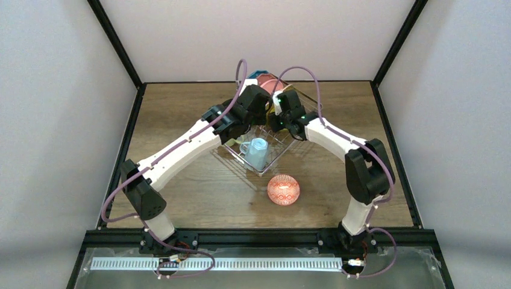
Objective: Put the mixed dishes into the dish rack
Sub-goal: Grab the bowl from the dish rack.
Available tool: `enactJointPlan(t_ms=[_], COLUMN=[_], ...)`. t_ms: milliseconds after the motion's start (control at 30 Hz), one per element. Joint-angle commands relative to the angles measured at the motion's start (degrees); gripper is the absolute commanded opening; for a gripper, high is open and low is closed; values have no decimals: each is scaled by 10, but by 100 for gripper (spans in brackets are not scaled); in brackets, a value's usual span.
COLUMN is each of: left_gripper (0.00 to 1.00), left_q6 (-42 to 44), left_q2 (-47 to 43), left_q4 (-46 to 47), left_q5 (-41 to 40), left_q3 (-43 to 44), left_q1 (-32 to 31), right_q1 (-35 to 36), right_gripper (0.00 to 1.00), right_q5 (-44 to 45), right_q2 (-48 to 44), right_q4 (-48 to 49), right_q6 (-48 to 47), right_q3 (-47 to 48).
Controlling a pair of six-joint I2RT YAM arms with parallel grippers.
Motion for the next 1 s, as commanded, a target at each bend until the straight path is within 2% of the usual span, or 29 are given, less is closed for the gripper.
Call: enactJointPlan(t_ms=[0, 667, 867, 967], left_gripper=[85, 84, 85, 84], left_q6=[3, 0, 2, 2], left_q2=[-9, -5, -4, -4], left_q4=[9, 10, 12, 12], left_q5=[3, 13, 16, 17], left_q3=[-5, -4, -4, -4], left_q1=[5, 17, 21, 23], right_q1=[3, -6, -5, -6], right_gripper=[68, 68, 59, 48], right_q5=[-13, -8, 5, 23], right_q2=[21, 79, 89, 96], right_q4=[8, 28, 27, 23], right_q6=[-17, -37, -38, -37], right_q3=[-10, 13, 14, 19])
